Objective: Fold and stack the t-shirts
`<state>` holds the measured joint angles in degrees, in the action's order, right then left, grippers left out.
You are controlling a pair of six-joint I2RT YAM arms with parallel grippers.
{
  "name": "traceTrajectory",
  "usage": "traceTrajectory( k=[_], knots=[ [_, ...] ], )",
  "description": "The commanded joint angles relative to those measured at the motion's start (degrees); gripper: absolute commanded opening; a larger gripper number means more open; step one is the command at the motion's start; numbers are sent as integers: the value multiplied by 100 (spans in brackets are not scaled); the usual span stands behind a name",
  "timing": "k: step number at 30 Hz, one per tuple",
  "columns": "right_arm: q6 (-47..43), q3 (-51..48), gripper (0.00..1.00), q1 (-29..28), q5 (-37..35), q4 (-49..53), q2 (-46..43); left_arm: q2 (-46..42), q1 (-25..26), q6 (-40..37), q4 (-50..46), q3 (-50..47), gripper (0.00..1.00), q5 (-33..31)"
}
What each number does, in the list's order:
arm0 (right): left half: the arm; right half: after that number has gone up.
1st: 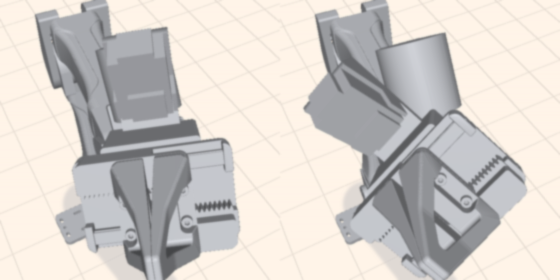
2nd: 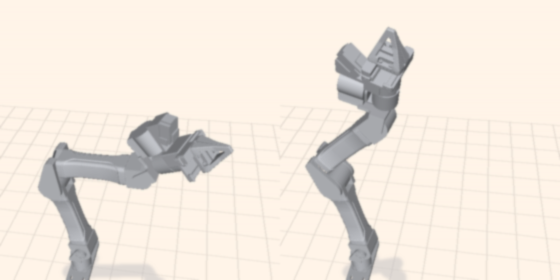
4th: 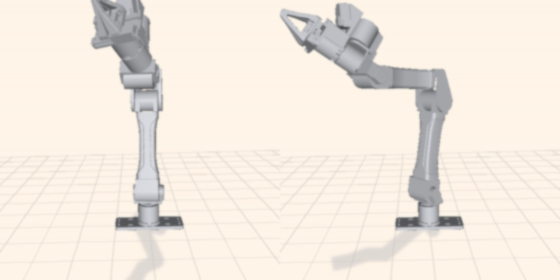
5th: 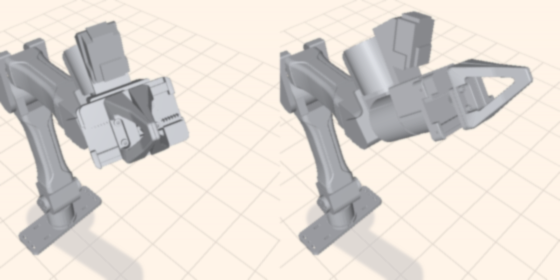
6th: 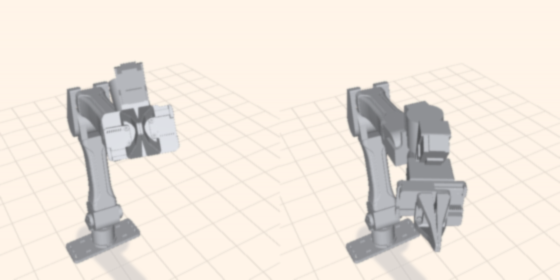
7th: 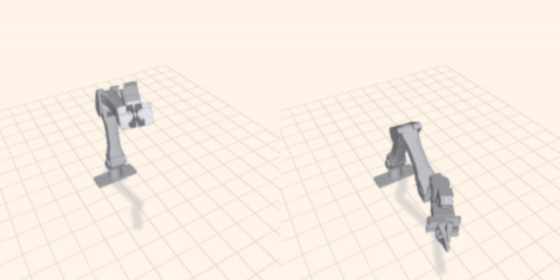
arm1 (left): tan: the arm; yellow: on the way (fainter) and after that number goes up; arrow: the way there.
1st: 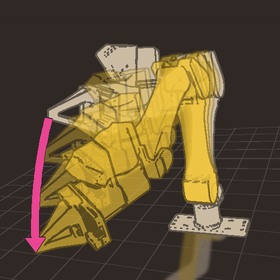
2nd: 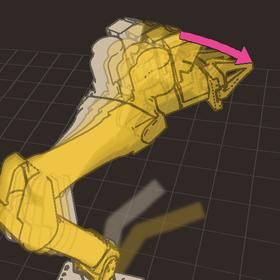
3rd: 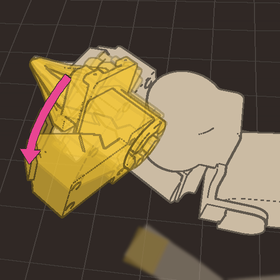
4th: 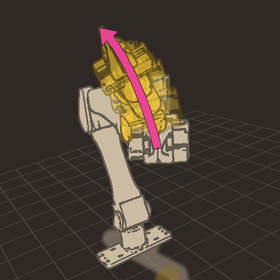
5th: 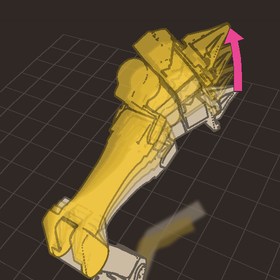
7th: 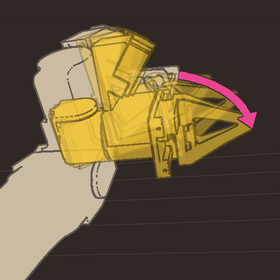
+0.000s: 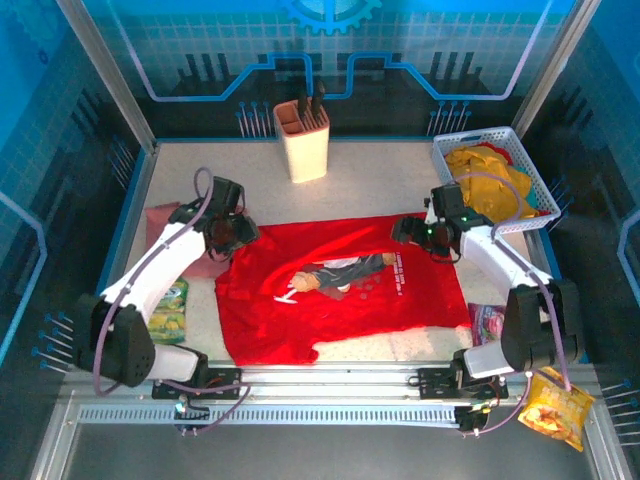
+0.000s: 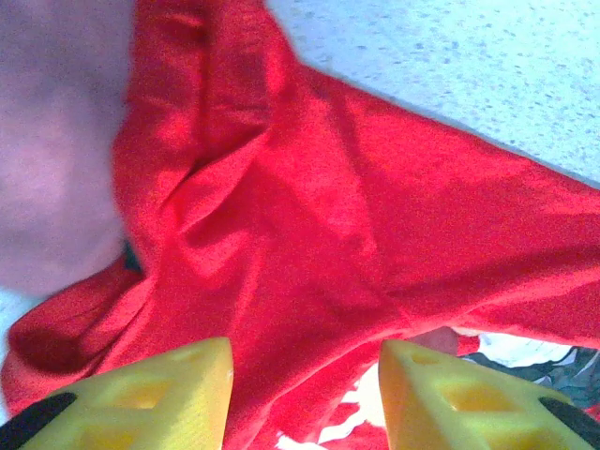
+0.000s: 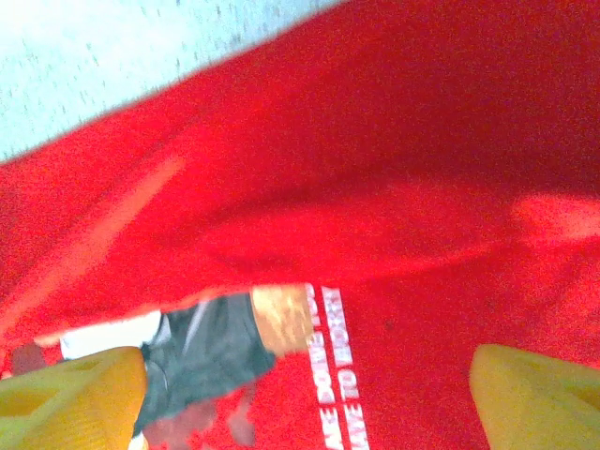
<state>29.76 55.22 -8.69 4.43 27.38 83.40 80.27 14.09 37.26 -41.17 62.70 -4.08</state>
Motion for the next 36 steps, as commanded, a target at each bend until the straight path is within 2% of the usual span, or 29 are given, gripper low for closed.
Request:
traceTrajectory(
  k=[1, 5, 10, 14, 18, 24, 31, 36],
  knots=[
    [-58, 392, 90, -112, -219, -30, 628, 633, 203, -324, 226, 268, 45, 220],
    [-82, 1068, 89, -154, -402, 39, 1533, 1180, 217, -437, 184, 530, 44, 178],
    [-135, 2007, 85, -139, -835, 489, 2552, 1081, 127, -625, 158, 478, 46, -37],
    [-158, 2489, 83, 10, -1017, 880, 3040, 985, -238, -849, -35, 531, 47, -60],
    [-321, 2717, 83, 230, -979, 1067, 3310, 878, -600, -1015, -137, 618, 47, -58],
    [-428, 2783, 81, 589, -977, 1150, 3491, 1037, -810, -1093, -166, 896, 46, -86],
    [-504, 2900, 81, 968, -1166, 1224, 3606, 1503, -855, -1047, -32, 1336, 46, 176],
    [-512, 2953, 81, 1204, -1302, 1219, 3574, 2145, -824, -1023, 106, 1728, 44, 415]
  ],
)
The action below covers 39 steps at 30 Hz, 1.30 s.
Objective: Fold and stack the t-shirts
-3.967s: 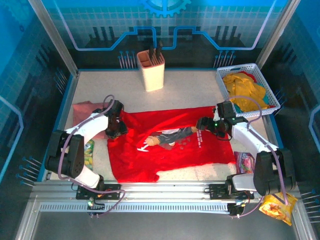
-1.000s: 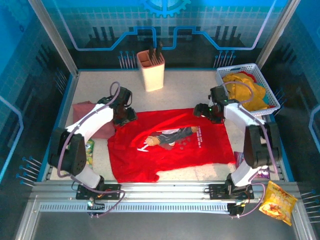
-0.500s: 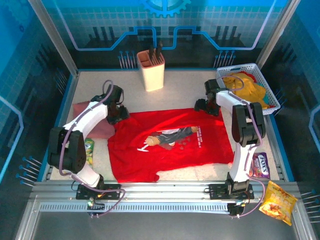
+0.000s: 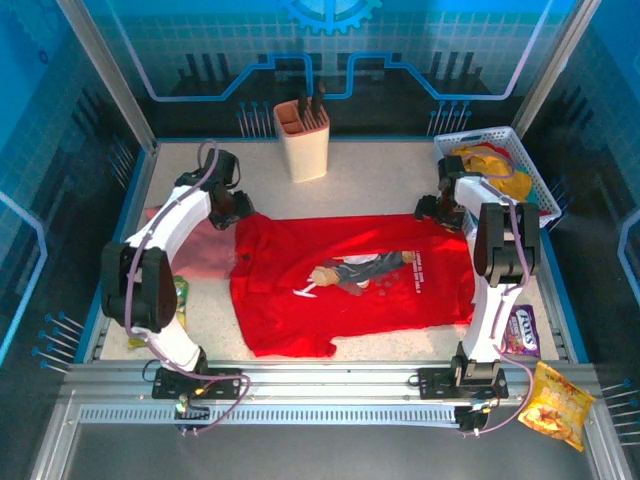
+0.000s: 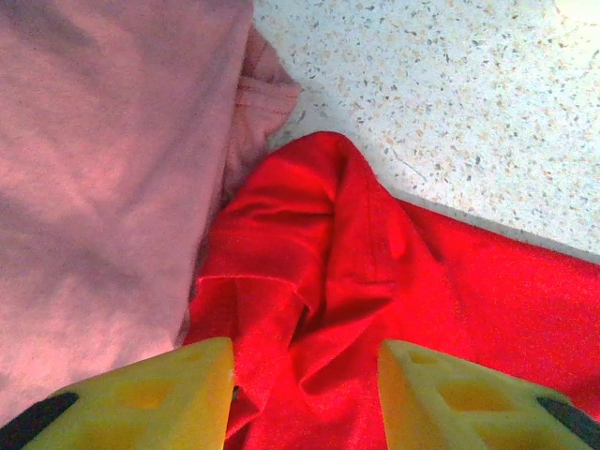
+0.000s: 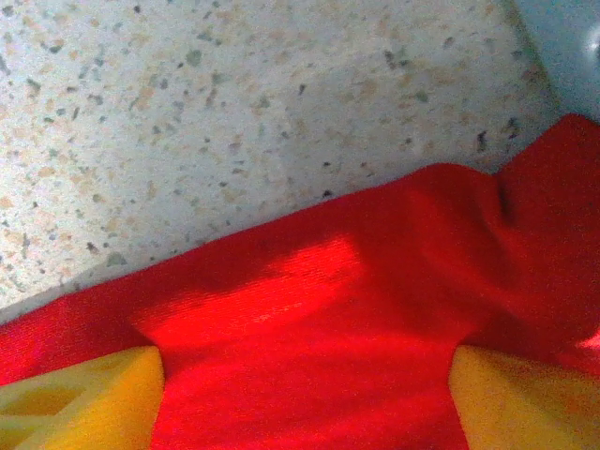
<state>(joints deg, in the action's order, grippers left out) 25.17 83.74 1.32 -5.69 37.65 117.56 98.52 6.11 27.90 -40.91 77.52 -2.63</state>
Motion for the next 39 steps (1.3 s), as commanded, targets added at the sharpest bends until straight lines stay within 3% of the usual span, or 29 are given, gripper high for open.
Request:
traceTrajectory(
  k=[1, 11, 19, 33, 39],
  knots=[
    [-65, 115, 82, 217, -325, 205, 147, 439, -9, -75, 101, 328, 43, 295],
    [-157, -146, 85, 193, -80, -115, -69, 1727, 294, -274, 120, 1380, 33, 237],
    [-145, -174, 85, 193, -62, -118, -29, 2434, 294, -370, -417, 1960, 29, 115],
    [-163, -200, 85, 198, -28, -100, -22, 1839, 110, -378, -513, 1664, 33, -74],
    [-170, -171, 85, 195, 17, -89, 8, 2053, 110, -401, -690, 1805, 32, 43]
  ],
)
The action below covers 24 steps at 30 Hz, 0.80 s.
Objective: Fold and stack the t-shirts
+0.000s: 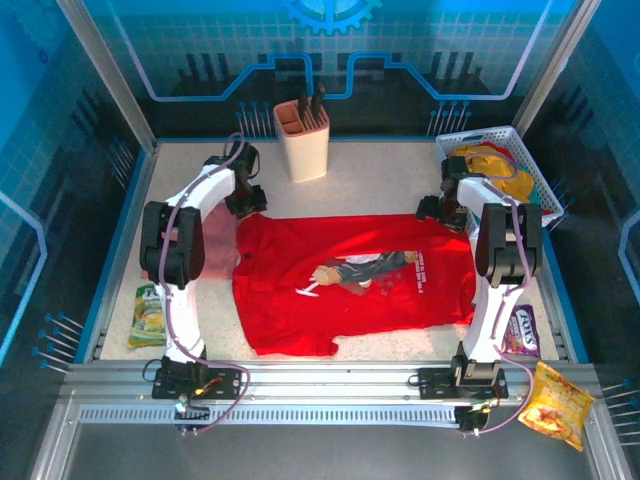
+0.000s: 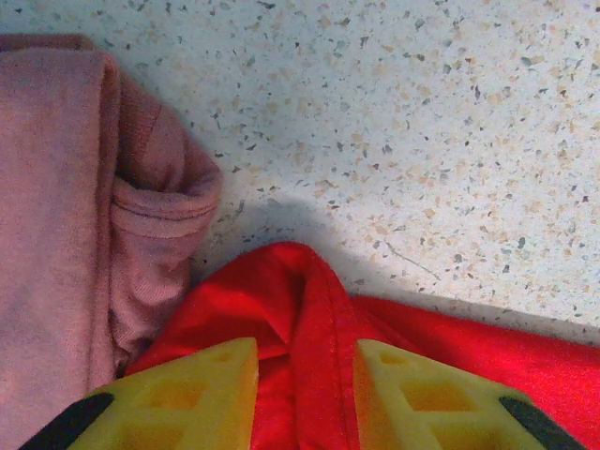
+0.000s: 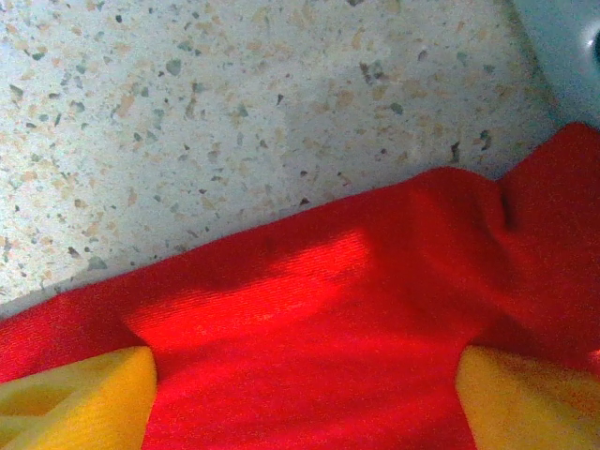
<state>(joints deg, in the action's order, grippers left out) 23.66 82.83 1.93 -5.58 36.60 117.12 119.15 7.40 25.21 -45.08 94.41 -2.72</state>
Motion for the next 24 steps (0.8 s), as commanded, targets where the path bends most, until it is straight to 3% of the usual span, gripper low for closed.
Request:
traceTrajectory(
  k=[1, 17, 22, 24],
  knots=[
    [-27, -82, 84, 132, 5, 18, 57, 46, -19, -139, -282, 153, 32, 65],
    [-12, -1, 85, 136, 66, 67, 136, 698, 61, -151, -528, 661, 32, 301],
    [-3, 26, 85, 139, 45, 89, 152, 801, 62, -166, -537, 751, 23, 330],
    [16, 42, 85, 133, 17, 119, 169, 810, 60, -182, -552, 798, 13, 295]
  ],
)
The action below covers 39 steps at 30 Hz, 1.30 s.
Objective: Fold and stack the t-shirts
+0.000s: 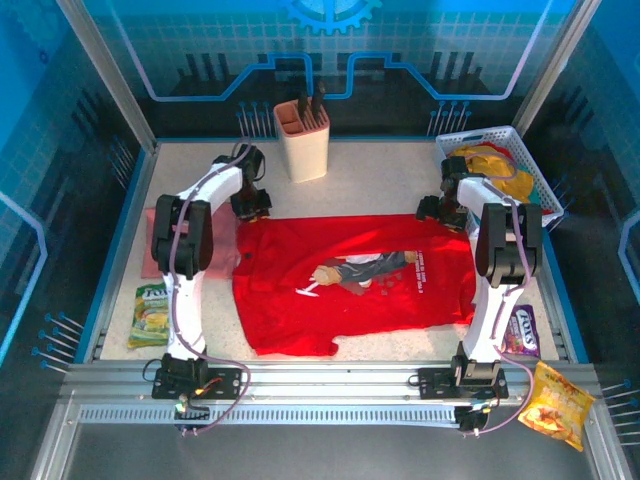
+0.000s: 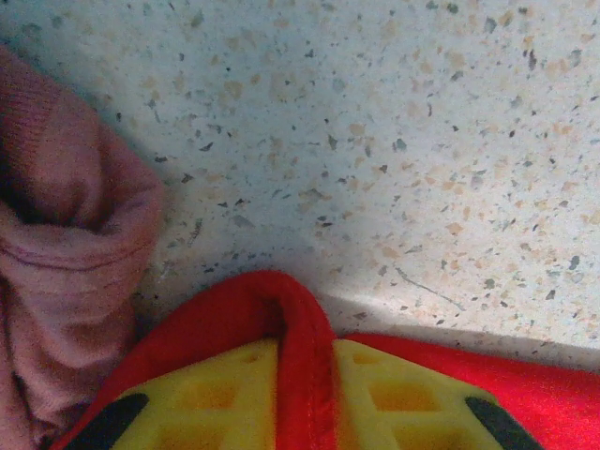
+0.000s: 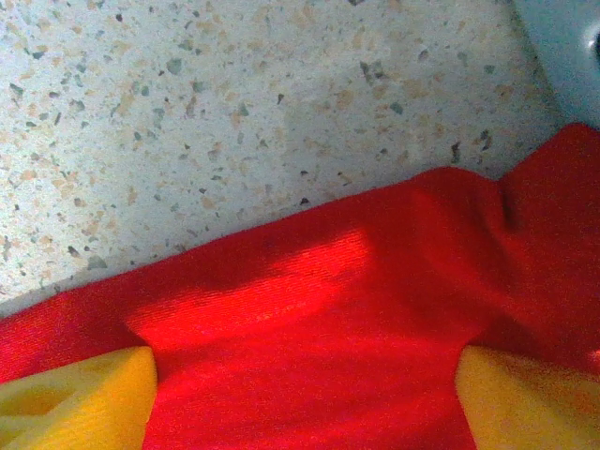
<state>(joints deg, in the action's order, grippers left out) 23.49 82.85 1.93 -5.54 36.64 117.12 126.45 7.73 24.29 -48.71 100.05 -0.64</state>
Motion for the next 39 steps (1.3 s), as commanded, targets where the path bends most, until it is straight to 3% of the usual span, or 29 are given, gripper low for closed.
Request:
traceTrajectory(
  k=[1, 3, 7, 15, 17, 20, 24, 32, 39],
  knots=[
    [38, 40, 85, 139, -1, 130, 171, 69, 27, -99, -192, 258, 7, 61],
    [65, 52, 85, 138, -35, 149, 180, 21, 27, -113, -209, 268, 0, -81],
    [121, 30, 85, 134, -134, 175, 153, -251, -124, -110, -41, 58, 0, -341],
    [285, 29, 87, 139, -396, 235, 109, -978, -685, 23, 838, -723, 0, -89],
    [304, 35, 87, 149, -408, 256, 118, -1046, -762, 18, 990, -816, 7, 75],
    [326, 23, 87, 158, -418, 260, 118, -1139, -827, 59, 1224, -1035, 10, 169],
    [297, 20, 87, 157, -378, 255, 118, -1076, -871, 67, 1246, -1154, 32, 284],
    [289, -60, 87, 148, -379, 177, 24, -1530, -842, 304, 1144, -1492, 36, 414],
    [296, -163, 87, 89, -312, 56, -213, -2025, -267, 343, 906, -1767, 37, 98]
  ],
)
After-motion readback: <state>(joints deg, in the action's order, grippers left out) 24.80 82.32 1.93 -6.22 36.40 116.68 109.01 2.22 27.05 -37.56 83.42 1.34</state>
